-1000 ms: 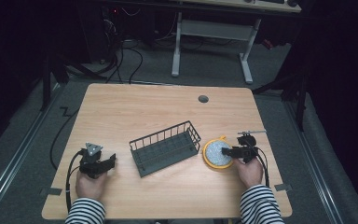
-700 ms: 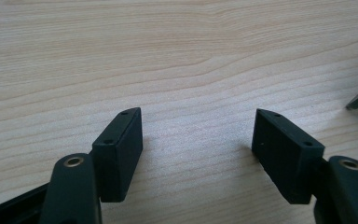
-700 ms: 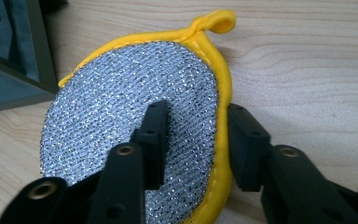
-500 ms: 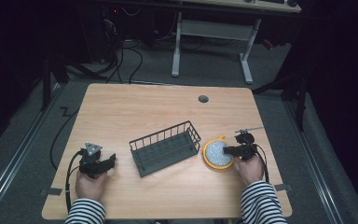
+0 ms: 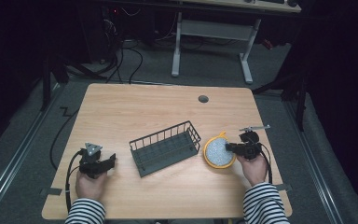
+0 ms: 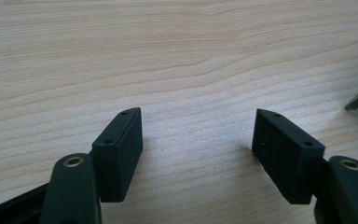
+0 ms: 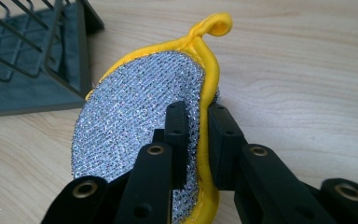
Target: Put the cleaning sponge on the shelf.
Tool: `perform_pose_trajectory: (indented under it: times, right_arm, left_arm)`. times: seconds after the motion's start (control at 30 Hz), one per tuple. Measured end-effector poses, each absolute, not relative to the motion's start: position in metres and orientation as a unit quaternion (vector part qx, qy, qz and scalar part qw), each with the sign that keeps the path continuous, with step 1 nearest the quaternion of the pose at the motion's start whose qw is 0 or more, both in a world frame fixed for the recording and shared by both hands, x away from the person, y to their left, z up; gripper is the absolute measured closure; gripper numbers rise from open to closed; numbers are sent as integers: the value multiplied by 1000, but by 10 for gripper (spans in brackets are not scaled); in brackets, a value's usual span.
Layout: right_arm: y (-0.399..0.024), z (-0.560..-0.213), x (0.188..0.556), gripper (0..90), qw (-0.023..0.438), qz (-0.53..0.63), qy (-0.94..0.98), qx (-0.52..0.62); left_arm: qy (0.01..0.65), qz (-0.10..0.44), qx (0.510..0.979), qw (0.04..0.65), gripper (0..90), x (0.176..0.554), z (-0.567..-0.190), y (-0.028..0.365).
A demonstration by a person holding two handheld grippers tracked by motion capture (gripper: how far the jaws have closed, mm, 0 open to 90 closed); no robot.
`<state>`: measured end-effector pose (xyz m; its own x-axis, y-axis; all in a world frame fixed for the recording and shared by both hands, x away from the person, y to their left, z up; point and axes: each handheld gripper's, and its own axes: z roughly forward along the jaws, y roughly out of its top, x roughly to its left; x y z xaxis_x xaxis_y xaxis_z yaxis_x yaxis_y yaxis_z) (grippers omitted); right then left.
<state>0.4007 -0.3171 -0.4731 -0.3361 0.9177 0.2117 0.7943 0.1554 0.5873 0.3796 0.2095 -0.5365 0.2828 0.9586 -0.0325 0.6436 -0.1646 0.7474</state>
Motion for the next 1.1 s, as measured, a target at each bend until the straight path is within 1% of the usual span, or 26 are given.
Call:
perform_pose_trajectory:
  times: [0.03,0.4,0.77,1.1]
  right_arm:
    - [-319,-465,399,799,104,320,754,564]
    - [-326,-429,390,798,129,354,751,542]
    - [-318,-391,386,797,145,375,761,509]
    - [-303,-377,391,797,143,384,772,486]
  left_arm:
    - [551,234,727,337,339,380,-537,210]
    - [551,233,727,337,337,380,-537,210]
    - [550,237,728,334,335,380,-537,208]
    - [548,238,730,331,331,380,-537,208]
